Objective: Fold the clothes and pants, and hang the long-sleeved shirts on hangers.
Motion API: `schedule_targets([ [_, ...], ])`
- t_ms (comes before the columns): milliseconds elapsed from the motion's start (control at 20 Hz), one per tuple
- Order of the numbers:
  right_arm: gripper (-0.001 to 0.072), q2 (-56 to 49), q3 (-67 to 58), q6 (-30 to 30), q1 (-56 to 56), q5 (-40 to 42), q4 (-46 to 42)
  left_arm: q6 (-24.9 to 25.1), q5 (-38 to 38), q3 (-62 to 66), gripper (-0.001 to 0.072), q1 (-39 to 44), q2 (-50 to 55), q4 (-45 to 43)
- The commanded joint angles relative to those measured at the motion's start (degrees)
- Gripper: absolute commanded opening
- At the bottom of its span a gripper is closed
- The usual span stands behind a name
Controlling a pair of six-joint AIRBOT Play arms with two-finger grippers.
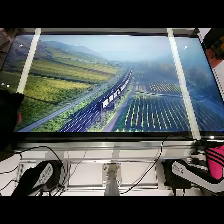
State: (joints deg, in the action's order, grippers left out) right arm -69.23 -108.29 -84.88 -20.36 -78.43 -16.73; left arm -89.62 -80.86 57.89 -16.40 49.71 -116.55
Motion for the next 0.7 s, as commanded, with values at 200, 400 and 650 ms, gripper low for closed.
schedule_targets([
  [200, 0.0025, 0.00, -0.04, -0.02, 0.04, 2.86, -0.02, 1.40, 4.66, -6.10, 0.0532, -0.48, -0.26, -5.09],
  [400, 0.0025, 0.00, -0.04, -0.02, 0.04, 3.06, -0.02, 10.56, 4.81, -6.10, 0.0532, -0.48, 0.33, -6.47],
  [650, 0.0025, 0.00, -0.04, -0.02, 0.04, 3.30, 0.00, 14.27, 5.44, -6.10, 0.0532, -0.48, 6.91, -9.07],
])
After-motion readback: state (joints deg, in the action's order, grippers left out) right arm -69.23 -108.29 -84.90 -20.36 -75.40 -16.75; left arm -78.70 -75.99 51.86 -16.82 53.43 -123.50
